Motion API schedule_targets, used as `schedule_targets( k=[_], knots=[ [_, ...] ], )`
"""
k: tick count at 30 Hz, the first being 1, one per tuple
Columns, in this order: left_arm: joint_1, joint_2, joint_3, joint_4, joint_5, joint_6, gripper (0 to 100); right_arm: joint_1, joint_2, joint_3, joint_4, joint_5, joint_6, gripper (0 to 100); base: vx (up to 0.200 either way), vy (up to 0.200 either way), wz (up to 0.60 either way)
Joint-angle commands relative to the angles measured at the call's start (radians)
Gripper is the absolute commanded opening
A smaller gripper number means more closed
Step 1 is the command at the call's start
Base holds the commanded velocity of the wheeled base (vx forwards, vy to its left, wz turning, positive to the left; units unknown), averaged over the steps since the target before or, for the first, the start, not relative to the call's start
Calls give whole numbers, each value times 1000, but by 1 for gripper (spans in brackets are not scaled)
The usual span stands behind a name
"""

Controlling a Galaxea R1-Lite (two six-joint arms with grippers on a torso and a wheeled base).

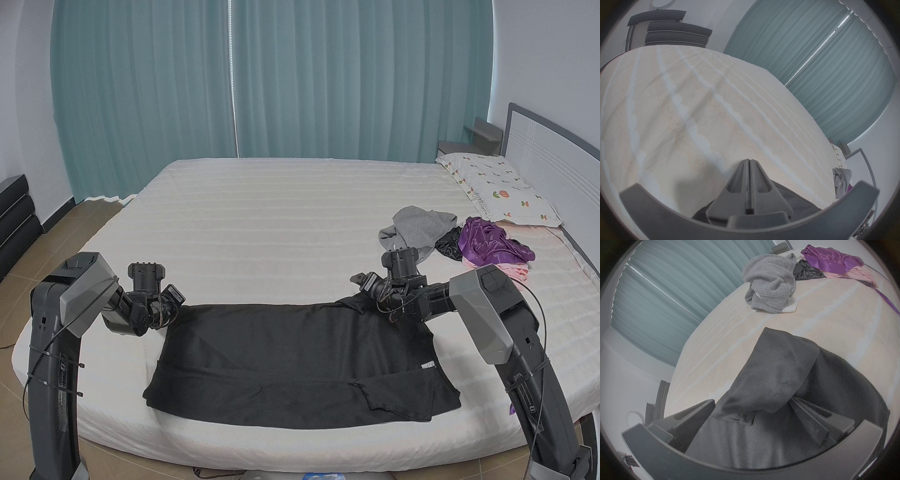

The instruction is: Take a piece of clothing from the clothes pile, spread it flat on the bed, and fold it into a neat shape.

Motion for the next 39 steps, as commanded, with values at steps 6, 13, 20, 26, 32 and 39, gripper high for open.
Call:
schedule_targets(
  k=[6, 13, 20, 26, 32, 39],
  knots=[
    [1, -2, 1, -1, 0, -1, 0, -31, 80, -3, -472, -75, -284, 100, 0, 0, 0],
    [0, -1, 1, -1, 2, 0, 0, -29, 125, -3, -579, -62, -304, 100, 0, 0, 0],
    [0, -2, 2, -1, 0, 0, 0, -77, 120, -3, -452, -66, -262, 100, 0, 0, 0],
    [0, -2, 4, -1, 2, 0, 0, -124, 100, -3, -404, -72, -262, 100, 0, 0, 0],
    [0, -2, 4, -1, 2, 0, 0, -153, 27, 120, -404, -36, -261, 100, 0, 0, 0],
    [-2, -2, 5, 1, 0, 2, 0, -176, -24, 273, -411, 74, -264, 100, 0, 0, 0]
  ],
)
